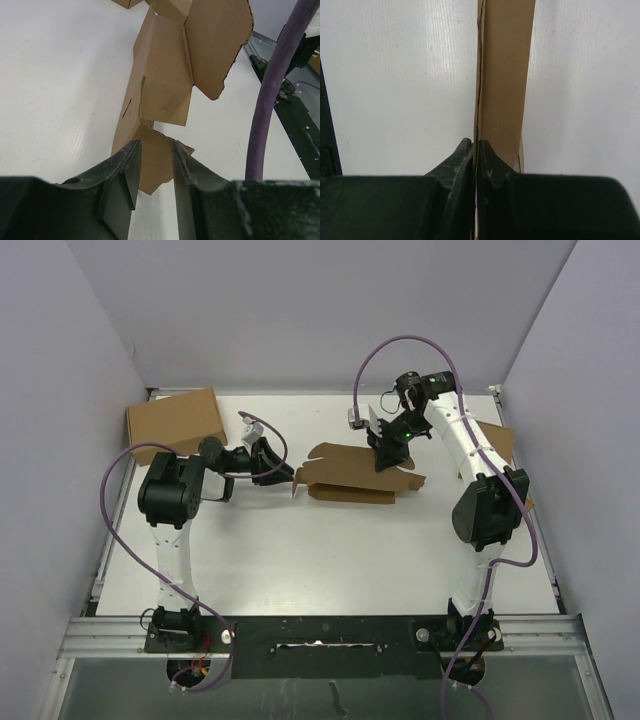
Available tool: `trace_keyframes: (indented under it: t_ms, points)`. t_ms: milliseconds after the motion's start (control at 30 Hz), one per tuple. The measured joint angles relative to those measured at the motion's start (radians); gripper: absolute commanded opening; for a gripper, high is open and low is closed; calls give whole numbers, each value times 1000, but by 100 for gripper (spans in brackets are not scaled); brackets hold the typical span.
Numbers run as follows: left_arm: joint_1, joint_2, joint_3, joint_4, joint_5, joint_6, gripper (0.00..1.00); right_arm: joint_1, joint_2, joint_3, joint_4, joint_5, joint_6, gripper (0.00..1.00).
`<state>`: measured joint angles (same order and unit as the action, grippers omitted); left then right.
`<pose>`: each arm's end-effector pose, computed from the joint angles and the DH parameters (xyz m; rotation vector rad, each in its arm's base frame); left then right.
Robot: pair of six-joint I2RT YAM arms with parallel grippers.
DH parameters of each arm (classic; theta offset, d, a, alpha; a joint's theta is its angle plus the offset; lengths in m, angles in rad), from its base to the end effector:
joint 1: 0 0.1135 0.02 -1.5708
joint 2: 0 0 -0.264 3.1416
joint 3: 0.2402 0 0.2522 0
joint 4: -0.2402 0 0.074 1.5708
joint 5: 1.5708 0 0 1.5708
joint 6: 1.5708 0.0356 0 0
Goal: Fold the paper box
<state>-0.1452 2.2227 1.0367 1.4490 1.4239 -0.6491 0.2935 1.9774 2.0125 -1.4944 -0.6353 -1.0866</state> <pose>0.3949 -0.0933 0.1394 0.9798 1.4550 -1.5148 0.3562 0.1297 0.3225 -1.7544 2.0477 0.7595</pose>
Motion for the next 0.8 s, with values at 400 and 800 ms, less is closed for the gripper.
trace_keyframes:
  t_ms: [400, 800]
  points:
    - [-37, 0, -21, 0, 12, -2, 32, 2, 0, 0, -3, 0, -1, 0]
    - [-48, 0, -55, 0, -13, 27, 33, 3, 0, 0, -3, -1, -2, 0]
